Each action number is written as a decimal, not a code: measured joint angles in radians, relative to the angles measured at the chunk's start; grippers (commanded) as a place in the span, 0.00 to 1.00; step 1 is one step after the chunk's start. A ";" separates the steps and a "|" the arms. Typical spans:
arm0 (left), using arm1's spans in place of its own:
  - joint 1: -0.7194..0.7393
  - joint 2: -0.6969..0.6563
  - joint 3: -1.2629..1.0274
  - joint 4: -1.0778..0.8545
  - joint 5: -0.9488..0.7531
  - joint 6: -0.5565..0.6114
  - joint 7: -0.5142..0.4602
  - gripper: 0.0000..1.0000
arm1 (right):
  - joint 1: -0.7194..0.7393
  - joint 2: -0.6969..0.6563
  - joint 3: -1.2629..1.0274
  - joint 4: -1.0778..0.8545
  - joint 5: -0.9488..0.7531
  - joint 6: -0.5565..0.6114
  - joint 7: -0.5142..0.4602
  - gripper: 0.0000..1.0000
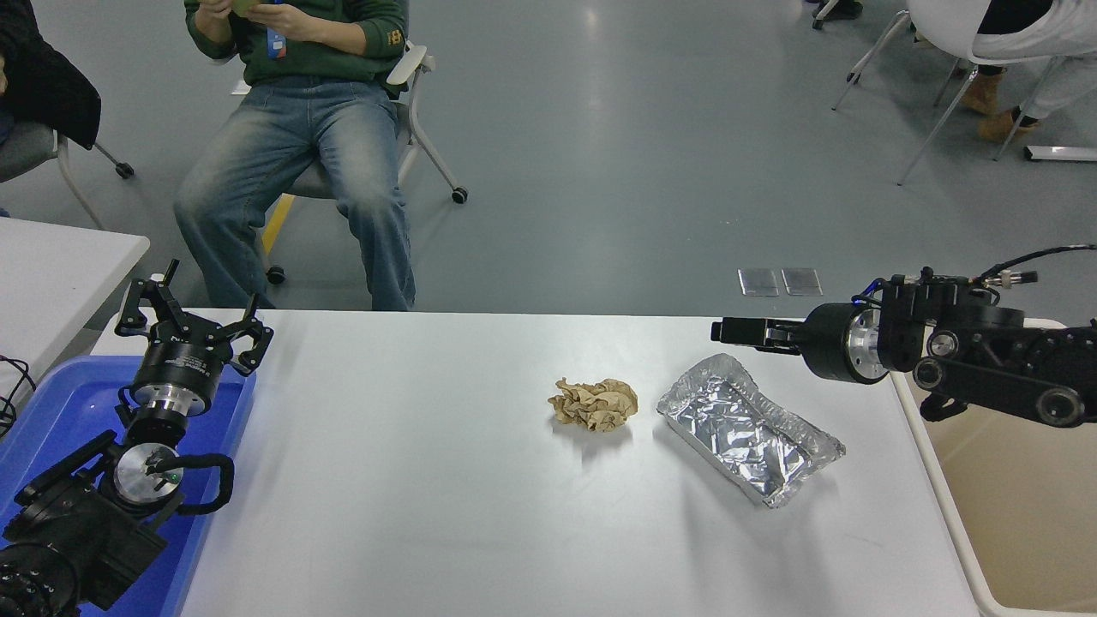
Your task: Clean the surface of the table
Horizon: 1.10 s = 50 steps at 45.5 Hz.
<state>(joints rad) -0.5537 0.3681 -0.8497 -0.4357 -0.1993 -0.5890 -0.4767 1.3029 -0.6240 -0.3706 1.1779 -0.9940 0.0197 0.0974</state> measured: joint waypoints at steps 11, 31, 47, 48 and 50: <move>0.000 0.000 0.000 0.000 0.000 0.000 0.000 1.00 | 0.006 0.038 -0.085 -0.039 -0.104 -0.057 -0.007 0.98; 0.000 0.000 0.000 0.000 0.000 0.000 0.000 1.00 | -0.075 0.092 -0.158 -0.126 -0.195 -0.142 -0.010 0.98; 0.000 0.000 0.000 0.000 0.000 0.000 0.000 1.00 | -0.149 0.133 -0.167 -0.209 -0.240 -0.166 0.006 0.98; 0.000 0.000 0.000 0.000 0.000 0.000 0.000 1.00 | -0.153 0.135 -0.167 -0.213 -0.241 -0.166 0.008 0.98; 0.000 0.000 0.000 0.000 0.000 0.000 0.000 1.00 | -0.164 0.140 -0.167 -0.225 -0.244 -0.167 0.015 0.98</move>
<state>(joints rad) -0.5537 0.3679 -0.8498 -0.4357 -0.1994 -0.5890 -0.4769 1.1393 -0.4842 -0.5380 0.9525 -1.2380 -0.1471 0.1128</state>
